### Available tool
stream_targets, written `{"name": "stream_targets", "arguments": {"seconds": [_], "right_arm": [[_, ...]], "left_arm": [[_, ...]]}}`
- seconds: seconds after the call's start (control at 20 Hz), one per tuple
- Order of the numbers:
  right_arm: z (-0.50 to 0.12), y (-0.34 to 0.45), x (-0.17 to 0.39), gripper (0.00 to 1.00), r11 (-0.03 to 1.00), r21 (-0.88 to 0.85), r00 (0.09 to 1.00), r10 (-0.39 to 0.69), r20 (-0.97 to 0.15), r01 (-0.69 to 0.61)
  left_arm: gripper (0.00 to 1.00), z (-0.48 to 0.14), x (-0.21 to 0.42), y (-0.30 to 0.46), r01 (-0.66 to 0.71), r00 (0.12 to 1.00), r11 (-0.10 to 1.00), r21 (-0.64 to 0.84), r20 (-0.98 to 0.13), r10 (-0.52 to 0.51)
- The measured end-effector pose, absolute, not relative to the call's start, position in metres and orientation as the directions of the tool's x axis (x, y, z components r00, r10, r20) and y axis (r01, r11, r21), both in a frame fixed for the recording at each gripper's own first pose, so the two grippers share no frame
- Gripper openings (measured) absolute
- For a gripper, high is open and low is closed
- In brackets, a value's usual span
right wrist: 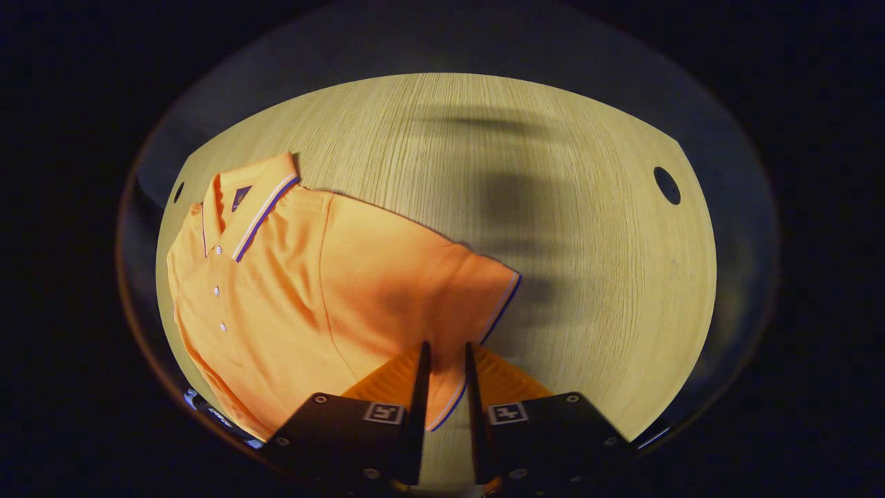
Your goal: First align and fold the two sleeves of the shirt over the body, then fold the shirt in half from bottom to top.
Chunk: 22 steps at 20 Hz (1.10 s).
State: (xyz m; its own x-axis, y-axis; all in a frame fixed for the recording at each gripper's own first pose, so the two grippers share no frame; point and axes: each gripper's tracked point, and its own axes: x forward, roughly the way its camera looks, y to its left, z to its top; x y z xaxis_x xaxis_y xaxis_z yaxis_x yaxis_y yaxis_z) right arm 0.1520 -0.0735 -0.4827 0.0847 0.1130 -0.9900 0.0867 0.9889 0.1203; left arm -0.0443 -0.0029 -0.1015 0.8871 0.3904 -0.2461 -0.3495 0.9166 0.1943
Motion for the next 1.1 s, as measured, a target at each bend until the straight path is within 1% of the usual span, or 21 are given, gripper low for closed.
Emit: {"name": "stream_targets", "arguments": {"seconds": [0.05,0.1,0.15,0.2,0.25,0.35,0.45,0.65,0.85,1.0,1.1], "right_arm": [[-0.484,-0.074,0.154,0.21,0.985,0.145,0.101,0.135,-0.986,0.097],[-0.482,-0.071,0.154,0.21,0.973,0.193,0.113,0.179,-0.977,0.127],[-0.478,-0.068,0.154,0.08,0.961,0.234,0.124,0.217,-0.968,0.149],[-0.475,-0.069,0.156,0.08,0.954,0.243,0.139,0.221,-0.965,0.173],[-0.470,-0.066,0.159,0.05,0.948,0.260,0.161,0.231,-0.959,0.184],[-0.451,-0.063,0.169,0.05,0.941,0.289,0.218,0.249,-0.944,0.177],[-0.438,-0.058,0.177,0.05,0.936,0.297,0.254,0.245,-0.936,0.191],[-0.418,-0.035,0.177,0.05,0.939,0.307,0.274,0.257,-0.927,0.156],[-0.395,-0.008,0.181,0.05,0.962,0.261,0.314,0.223,-0.923,0.083],[-0.384,0.016,0.183,0.05,0.971,0.229,0.316,0.198,-0.928,0.064],[-0.384,0.032,0.184,0.04,0.974,0.213,0.316,0.177,-0.932,0.083]], "left_arm": [[0.99,-0.102,-0.043,-0.002,-0.347,0.887,0.917,0.195,-0.249,0.388],[1.00,-0.104,-0.043,-0.001,-0.344,0.887,0.918,0.195,-0.253,0.386],[0.99,-0.104,-0.041,0.000,-0.339,0.889,0.921,0.192,-0.254,0.380],[1.00,-0.103,-0.042,0.002,-0.337,0.891,0.922,0.189,-0.254,0.377],[0.99,-0.102,-0.041,0.005,-0.338,0.891,0.922,0.189,-0.252,0.378],[0.99,-0.104,-0.043,0.010,-0.335,0.892,0.924,0.182,-0.255,0.374],[0.99,-0.112,-0.043,0.015,-0.326,0.890,0.930,0.170,-0.277,0.362],[0.99,-0.121,-0.039,0.032,-0.299,0.895,0.941,0.156,-0.296,0.334],[0.99,-0.129,-0.022,0.065,-0.267,0.905,0.955,0.132,-0.307,0.295],[0.99,-0.146,-0.005,0.092,-0.237,0.904,0.967,0.095,-0.344,0.256],[0.99,-0.156,0.000,0.113,-0.227,0.897,0.971,0.076,-0.373,0.239]]}}
